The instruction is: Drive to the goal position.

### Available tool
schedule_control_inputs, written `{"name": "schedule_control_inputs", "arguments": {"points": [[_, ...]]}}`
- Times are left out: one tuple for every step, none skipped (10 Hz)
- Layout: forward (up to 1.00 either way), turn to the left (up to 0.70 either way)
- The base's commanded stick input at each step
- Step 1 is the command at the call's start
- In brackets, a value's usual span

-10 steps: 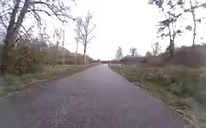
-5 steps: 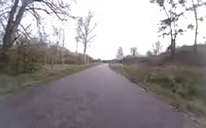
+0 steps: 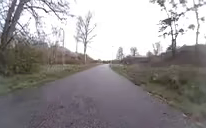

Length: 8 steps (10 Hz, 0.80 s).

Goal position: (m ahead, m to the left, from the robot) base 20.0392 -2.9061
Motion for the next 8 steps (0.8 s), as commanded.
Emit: {"name": "schedule_control_inputs", "arguments": {"points": [[0.70,0.00],[0.70,0.00],[0.70,0.00],[0.70,0.00],[0.70,0.00],[0.70,0.00],[0.70,0.00],[0.70,0.00]]}}
